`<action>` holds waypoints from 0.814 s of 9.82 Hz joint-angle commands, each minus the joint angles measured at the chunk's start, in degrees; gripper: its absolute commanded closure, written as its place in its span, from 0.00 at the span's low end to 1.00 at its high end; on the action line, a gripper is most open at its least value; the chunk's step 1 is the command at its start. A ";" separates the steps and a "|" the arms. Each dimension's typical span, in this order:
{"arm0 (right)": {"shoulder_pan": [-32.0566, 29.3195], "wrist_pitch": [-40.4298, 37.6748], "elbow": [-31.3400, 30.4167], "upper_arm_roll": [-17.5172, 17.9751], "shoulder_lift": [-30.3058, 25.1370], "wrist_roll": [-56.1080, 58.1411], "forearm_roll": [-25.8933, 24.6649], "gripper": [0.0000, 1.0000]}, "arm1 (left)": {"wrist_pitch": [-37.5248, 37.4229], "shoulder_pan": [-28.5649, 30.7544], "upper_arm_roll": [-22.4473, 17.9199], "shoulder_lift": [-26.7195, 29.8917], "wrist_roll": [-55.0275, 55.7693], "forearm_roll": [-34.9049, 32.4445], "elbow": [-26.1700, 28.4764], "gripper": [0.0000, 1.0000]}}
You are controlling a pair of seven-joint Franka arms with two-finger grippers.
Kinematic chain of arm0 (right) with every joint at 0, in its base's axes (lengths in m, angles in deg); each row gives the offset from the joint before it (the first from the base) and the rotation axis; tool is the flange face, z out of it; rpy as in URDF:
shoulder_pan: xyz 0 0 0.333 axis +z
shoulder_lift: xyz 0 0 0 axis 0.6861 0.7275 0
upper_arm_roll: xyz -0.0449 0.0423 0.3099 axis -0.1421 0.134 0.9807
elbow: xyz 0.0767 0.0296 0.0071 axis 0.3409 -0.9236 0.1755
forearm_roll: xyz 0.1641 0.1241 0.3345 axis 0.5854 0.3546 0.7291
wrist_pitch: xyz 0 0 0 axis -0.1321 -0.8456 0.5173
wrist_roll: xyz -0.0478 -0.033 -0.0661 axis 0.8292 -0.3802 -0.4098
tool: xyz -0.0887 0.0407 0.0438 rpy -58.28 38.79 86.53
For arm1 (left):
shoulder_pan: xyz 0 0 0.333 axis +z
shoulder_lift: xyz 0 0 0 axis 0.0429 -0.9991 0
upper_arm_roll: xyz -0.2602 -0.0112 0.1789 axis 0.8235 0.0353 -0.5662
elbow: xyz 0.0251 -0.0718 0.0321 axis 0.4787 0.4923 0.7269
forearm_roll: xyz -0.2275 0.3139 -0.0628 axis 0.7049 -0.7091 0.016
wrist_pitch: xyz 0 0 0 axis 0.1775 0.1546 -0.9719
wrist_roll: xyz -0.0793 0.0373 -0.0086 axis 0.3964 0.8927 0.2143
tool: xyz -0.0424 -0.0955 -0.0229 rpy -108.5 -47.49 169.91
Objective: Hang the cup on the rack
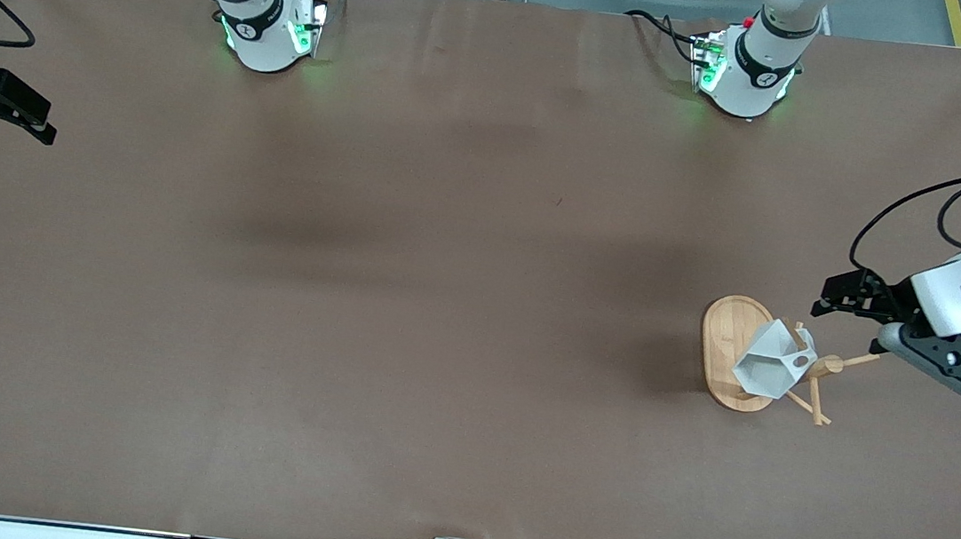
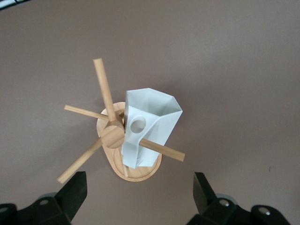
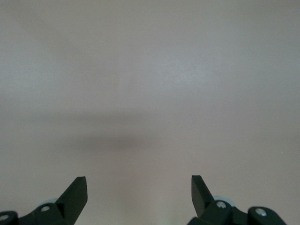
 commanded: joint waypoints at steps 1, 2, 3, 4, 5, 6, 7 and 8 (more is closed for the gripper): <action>0.06 0.63 -0.94 0.26 -0.88 -0.91 -0.53 0.02 | -2.39 -0.21 1.43 0.33 2.14 -2.13 -1.73 0.00; 0.06 0.63 -0.94 0.26 -0.88 -0.91 -0.53 0.02 | -4.23 -0.21 2.48 0.94 4.50 -2.13 -2.88 0.00; 0.06 0.72 -0.85 0.26 -0.79 -0.91 -0.53 0.02 | -5.99 -0.13 3.19 2.08 7.57 -2.05 -3.67 0.00; 0.06 1.06 -0.85 0.26 -0.79 -0.91 -0.53 0.02 | -6.96 -0.04 3.72 3.57 10.56 -1.96 -3.68 0.00; 0.06 1.07 -0.85 0.26 -0.79 -0.91 -0.53 0.02 | -7.41 -0.21 3.72 5.33 11.29 -1.52 -3.68 0.00; 0.06 1.07 -0.85 0.26 -0.79 -0.91 -0.53 0.02 | -7.41 -1.87 3.03 7.61 11.29 -1.87 -2.98 0.00; 0.06 1.16 -0.85 0.26 -0.79 -0.91 -0.53 0.02 | -8.80 -6.76 -3.24 9.81 10.94 -1.78 -2.63 0.00; 0.06 1.16 -0.85 0.26 -0.79 -0.91 -0.53 0.02 | -9.43 -14.11 -11.57 12.09 10.77 -1.78 -1.49 0.00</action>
